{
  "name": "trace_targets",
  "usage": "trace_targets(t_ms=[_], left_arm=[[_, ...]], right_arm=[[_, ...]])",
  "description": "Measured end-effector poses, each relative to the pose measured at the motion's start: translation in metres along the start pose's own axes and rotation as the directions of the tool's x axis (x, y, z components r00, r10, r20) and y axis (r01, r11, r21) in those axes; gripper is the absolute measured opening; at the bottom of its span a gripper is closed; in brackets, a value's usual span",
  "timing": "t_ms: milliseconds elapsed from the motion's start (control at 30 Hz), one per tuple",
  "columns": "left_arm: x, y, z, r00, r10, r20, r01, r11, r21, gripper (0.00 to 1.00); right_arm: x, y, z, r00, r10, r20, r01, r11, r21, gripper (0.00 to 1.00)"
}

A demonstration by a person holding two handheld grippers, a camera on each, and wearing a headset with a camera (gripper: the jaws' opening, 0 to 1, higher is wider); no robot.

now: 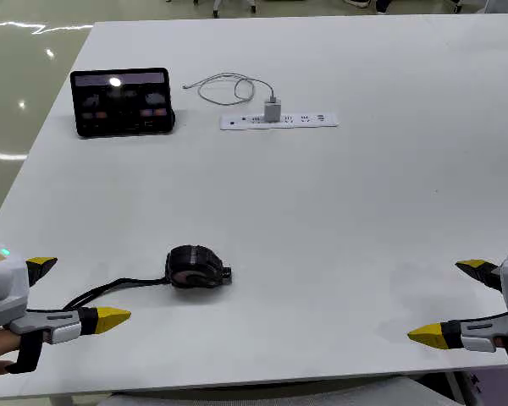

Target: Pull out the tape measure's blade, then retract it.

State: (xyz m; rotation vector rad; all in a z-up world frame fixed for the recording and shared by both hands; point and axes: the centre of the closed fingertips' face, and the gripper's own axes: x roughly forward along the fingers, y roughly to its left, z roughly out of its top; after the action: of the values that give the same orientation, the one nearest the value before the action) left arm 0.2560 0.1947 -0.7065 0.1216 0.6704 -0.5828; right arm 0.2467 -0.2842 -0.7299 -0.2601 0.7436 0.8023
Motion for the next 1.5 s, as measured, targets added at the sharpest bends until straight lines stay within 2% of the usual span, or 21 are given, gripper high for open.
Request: trace_targets(t_ms=[133,400,667,733,867,1000,1033,1067,1133,1200,1233,1267,1333,1433,1500], left_arm=[[-0.001,0.002,-0.001,0.9999,0.011,-0.001,-0.011,1.0,-0.005,1.0],[-0.001,0.0,-0.003,1.0,-0.006,-0.008,0.006,1.0,-0.009,1.0],[0.001,-0.002,-0.001,0.9997,-0.021,-0.012,0.021,1.0,0.003,1.0],[0.004,-0.002,0.002,0.9995,-0.028,-0.013,0.028,0.999,0.022,1.0],[0.008,-0.004,0.008,0.9974,-0.059,-0.041,0.062,0.996,0.068,1.0],[0.014,-0.007,0.023,0.9938,-0.095,-0.059,0.101,0.988,0.118,1.0],[0.017,-0.002,0.026,0.9944,-0.074,-0.076,0.087,0.979,0.183,1.0],[0.019,-0.004,0.03,0.9932,-0.088,-0.076,0.101,0.975,0.197,1.0],[0.024,-0.012,0.034,0.9853,-0.138,-0.1,0.154,0.974,0.166,1.0],[0.028,-0.011,0.041,0.9865,-0.139,-0.086,0.154,0.967,0.2,1.0],[0.031,-0.013,0.045,0.9847,-0.159,-0.073,0.17,0.966,0.197,1.0],[0.033,-0.013,0.047,0.9834,-0.166,-0.072,0.177,0.969,0.171,1.0],[0.038,-0.012,0.048,0.9806,-0.175,-0.089,0.187,0.971,0.152,1.0],[0.043,-0.017,0.051,0.9734,-0.203,-0.105,0.22,0.956,0.191,1.0],[0.046,-0.022,0.049,0.9616,-0.233,-0.144,0.262,0.937,0.231,1.0]], right_arm=[[0.0,-0.004,0.0,0.9999,-0.014,0.003,0.014,1.0,0.0,0.98],[-0.002,-0.003,0.0,1.0,-0.005,-0.002,0.005,1.0,0.006,0.95],[-0.001,-0.002,0.004,1.0,-0.008,0.006,0.008,1.0,-0.002,0.99],[0.0,-0.003,0.006,0.9999,-0.009,0.008,0.009,1.0,-0.007,0.99],[0.002,-0.003,0.012,0.9999,-0.005,0.013,0.006,1.0,-0.016,1.0],[0.005,-0.006,0.018,0.9999,-0.004,0.014,0.005,0.999,-0.033,1.0],[0.006,-0.007,0.02,0.9999,-0.001,0.013,0.001,0.999,-0.032,1.0],[0.006,-0.007,0.021,0.9999,0.003,0.012,-0.003,1.0,-0.03,1.0],[0.008,-0.008,0.024,0.9998,0.016,0.016,-0.015,0.999,-0.029,1.0],[0.009,-0.008,0.026,0.9997,0.022,0.013,-0.022,0.999,-0.033,0.98],[0.01,-0.008,0.029,0.9996,0.016,0.022,-0.015,0.999,-0.05,0.99],[0.011,-0.007,0.031,0.9994,0.026,0.024,-0.024,0.999,-0.047,0.99],[0.014,-0.005,0.036,0.9991,0.031,0.028,-0.029,0.998,-0.055,0.99],[0.018,-0.002,0.038,0.9989,0.041,0.023,-0.039,0.997,-0.067,1.0],[0.021,0.001,0.041,0.9984,0.051,0.025,-0.049,0.996,-0.075,1.0]])
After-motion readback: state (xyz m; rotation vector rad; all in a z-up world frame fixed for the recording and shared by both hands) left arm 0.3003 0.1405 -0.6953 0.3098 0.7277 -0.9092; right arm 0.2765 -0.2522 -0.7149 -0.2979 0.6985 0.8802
